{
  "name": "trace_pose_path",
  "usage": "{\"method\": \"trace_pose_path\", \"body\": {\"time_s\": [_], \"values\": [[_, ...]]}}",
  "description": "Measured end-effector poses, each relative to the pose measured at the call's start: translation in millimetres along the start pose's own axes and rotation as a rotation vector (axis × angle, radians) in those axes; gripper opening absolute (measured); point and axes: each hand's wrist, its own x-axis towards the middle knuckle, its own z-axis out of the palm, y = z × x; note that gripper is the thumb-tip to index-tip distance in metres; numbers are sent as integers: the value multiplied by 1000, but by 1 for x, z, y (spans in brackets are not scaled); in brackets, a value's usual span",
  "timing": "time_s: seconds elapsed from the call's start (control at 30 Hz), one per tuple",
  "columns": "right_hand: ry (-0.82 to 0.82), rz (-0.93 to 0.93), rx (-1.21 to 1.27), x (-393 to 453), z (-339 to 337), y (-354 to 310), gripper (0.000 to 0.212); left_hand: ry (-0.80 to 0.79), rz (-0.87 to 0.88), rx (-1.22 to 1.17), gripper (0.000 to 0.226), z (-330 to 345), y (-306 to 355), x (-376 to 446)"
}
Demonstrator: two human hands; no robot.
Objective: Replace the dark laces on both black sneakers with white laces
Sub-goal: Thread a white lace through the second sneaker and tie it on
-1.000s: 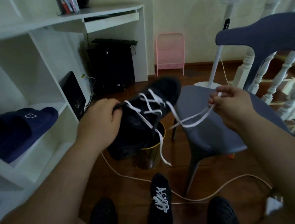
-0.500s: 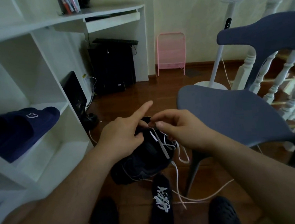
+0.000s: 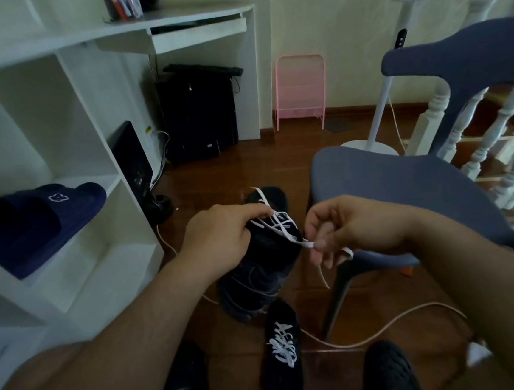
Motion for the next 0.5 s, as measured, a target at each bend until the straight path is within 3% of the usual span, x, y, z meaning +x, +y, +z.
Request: {"method": "trace_pose_path", "body": {"time_s": [0.27, 0.5], "values": [[414, -14, 311, 26, 17, 3, 18, -267, 87, -23, 100, 8, 12, -5], [339, -120, 336, 20, 20, -9, 20, -239, 40, -218, 112, 17, 12, 0]]}}
